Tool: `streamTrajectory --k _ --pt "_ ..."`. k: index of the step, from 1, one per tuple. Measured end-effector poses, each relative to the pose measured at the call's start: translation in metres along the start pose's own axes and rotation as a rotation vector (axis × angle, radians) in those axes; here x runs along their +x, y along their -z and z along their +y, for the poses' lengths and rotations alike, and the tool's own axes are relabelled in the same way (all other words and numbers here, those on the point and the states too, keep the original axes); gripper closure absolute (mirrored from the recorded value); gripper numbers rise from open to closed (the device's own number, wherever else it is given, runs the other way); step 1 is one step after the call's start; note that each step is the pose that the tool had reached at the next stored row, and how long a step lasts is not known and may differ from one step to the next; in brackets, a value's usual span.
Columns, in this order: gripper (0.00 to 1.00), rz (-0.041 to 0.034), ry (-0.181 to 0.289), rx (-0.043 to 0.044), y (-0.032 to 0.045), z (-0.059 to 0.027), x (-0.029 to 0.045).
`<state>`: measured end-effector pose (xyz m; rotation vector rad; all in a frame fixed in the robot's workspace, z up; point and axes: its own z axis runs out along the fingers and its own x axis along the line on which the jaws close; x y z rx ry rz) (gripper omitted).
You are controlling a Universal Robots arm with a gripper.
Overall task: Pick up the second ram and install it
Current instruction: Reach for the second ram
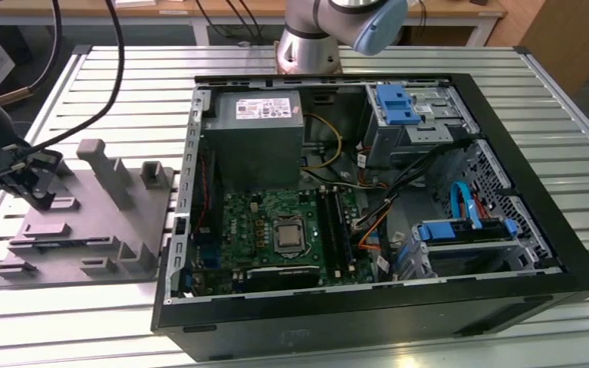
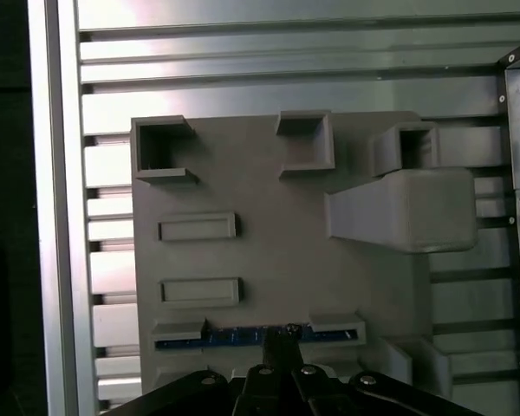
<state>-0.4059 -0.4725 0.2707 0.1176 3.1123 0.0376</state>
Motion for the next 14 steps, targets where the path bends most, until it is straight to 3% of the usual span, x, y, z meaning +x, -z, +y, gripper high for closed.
streamTrajectory --k 14 --pt "0.9 -0.0002 0.0 0.0016 -0.0108 -0.0055 -0.0002"
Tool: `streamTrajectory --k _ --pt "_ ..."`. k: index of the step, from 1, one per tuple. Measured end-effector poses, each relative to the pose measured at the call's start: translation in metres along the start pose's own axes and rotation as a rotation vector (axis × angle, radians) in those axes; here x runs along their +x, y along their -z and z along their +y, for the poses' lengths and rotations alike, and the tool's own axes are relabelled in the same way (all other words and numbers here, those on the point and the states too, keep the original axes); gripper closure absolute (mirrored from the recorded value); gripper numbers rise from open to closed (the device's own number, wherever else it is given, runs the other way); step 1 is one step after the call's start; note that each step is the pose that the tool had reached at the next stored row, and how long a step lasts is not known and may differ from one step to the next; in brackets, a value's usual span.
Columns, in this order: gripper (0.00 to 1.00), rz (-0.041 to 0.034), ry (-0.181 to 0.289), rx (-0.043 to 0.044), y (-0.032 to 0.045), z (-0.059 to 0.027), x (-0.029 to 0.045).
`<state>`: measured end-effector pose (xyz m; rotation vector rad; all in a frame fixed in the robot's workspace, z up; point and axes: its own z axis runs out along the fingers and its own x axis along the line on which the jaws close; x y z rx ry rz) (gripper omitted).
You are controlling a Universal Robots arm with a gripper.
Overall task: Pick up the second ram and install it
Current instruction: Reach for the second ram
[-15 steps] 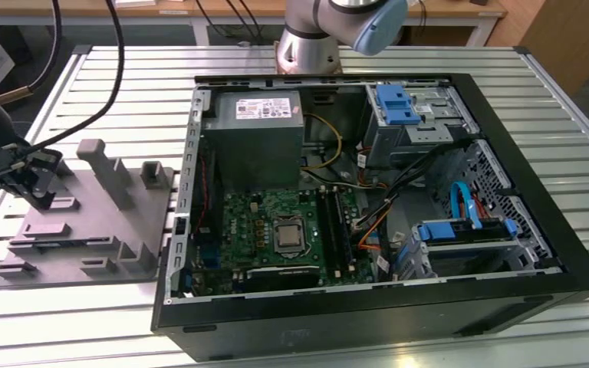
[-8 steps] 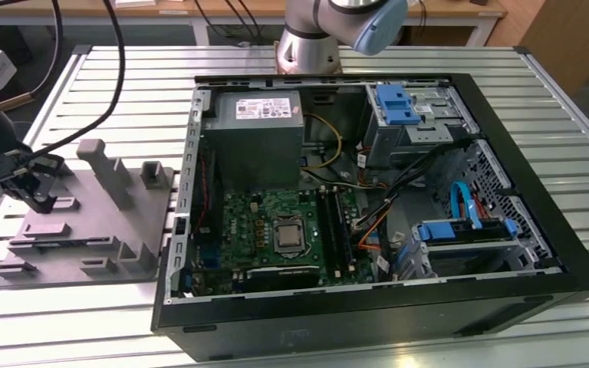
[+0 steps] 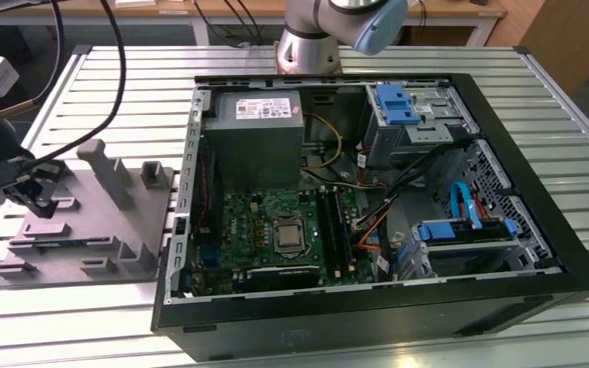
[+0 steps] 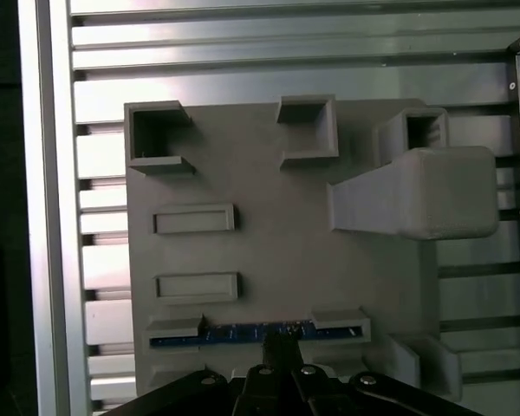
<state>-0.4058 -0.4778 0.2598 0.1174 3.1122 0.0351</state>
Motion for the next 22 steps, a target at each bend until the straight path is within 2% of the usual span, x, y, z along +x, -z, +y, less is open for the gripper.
streamTrajectory --k 22 --pt "0.9 0.0 0.0 0.0006 -0.0125 -0.0116 -0.0004"
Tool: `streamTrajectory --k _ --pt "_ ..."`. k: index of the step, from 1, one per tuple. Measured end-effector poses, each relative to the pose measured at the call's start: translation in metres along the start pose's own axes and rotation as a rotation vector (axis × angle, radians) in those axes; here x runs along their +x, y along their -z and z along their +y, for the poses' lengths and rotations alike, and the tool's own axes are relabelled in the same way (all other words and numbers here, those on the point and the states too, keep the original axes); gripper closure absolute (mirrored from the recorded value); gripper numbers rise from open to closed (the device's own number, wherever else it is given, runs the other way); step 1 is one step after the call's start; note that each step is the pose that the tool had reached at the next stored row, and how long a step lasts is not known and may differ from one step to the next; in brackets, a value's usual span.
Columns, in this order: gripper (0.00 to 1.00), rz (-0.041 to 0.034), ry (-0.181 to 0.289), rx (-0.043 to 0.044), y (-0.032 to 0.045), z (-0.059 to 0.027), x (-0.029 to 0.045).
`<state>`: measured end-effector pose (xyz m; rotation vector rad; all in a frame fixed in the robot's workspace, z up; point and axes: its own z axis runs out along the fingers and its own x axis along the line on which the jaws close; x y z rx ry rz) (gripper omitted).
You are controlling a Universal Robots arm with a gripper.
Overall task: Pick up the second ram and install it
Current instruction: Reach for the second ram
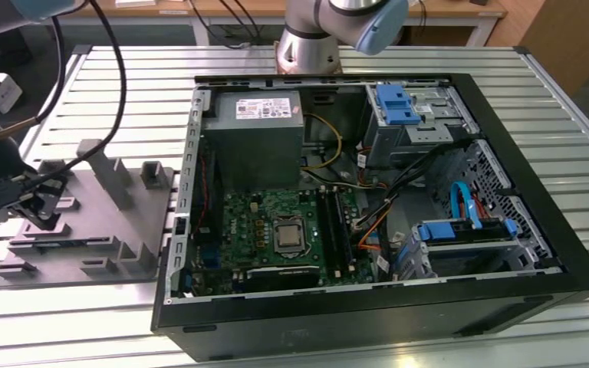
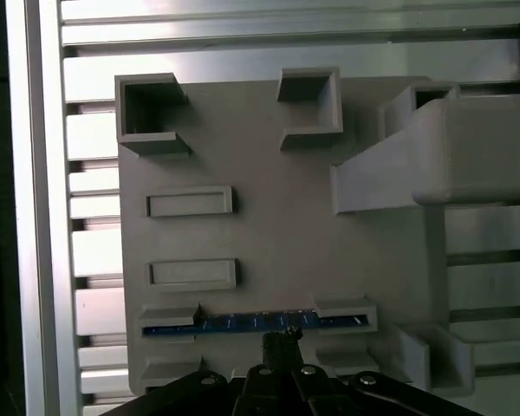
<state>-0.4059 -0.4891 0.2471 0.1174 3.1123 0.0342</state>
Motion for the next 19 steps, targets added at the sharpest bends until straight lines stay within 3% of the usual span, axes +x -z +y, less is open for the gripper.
streamTrajectory --k 11,19 --pt "0.9 -0.0001 0.0 0.0017 -0.009 -0.0066 -0.0001" --pt "0.9 -0.0001 0.0 0.0018 -0.0098 -0.0067 -0.0001"
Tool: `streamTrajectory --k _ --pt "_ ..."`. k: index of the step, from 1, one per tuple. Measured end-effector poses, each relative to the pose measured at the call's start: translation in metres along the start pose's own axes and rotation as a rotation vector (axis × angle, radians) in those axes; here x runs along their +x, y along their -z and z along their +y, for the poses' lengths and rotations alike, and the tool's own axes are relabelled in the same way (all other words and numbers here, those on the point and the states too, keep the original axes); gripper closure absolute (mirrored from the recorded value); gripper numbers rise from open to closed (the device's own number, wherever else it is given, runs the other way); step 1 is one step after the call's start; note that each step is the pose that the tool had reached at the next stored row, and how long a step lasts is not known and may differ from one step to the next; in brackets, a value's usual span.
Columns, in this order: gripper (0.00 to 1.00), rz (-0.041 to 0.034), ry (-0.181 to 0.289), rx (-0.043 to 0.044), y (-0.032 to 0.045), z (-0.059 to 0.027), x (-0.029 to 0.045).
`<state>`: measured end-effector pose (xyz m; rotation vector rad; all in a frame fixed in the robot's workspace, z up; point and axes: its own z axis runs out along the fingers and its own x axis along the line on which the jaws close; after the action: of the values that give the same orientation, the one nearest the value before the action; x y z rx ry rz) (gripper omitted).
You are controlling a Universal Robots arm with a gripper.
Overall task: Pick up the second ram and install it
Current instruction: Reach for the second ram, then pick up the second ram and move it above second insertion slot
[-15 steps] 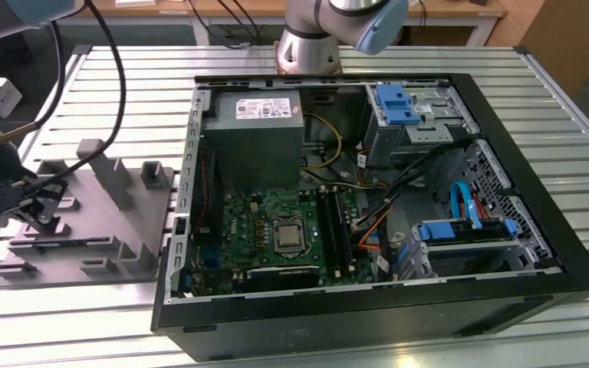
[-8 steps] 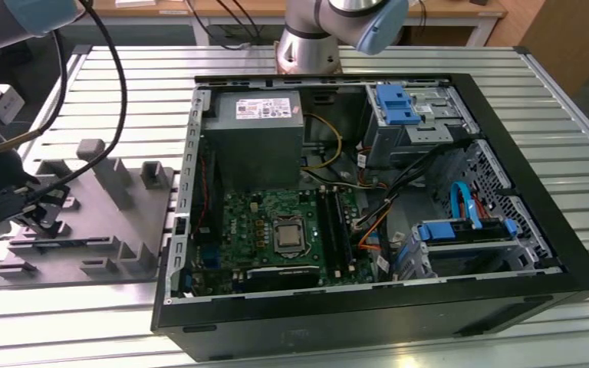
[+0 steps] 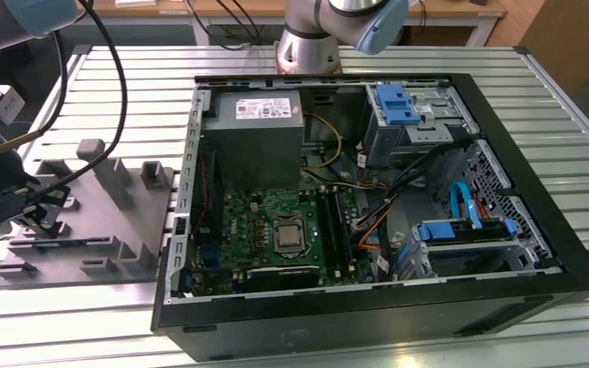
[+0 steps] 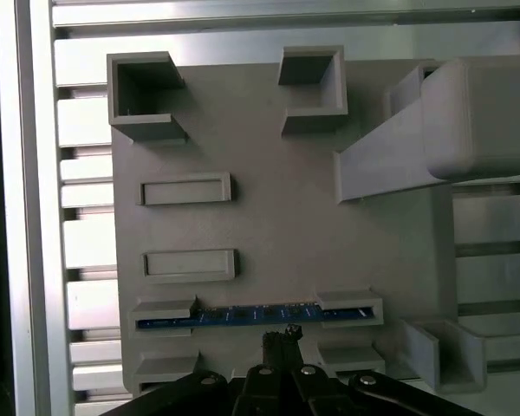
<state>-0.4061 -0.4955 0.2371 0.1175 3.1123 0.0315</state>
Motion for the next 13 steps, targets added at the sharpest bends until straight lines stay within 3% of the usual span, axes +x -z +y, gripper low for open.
streamTrajectory --k 8,13 --pt "0.9 0.0 0.002 -0.0001 -0.0001 0.0 0.0" --pt "0.9 0.0006 0.031 -0.0009 -0.0001 0.0 0.0"
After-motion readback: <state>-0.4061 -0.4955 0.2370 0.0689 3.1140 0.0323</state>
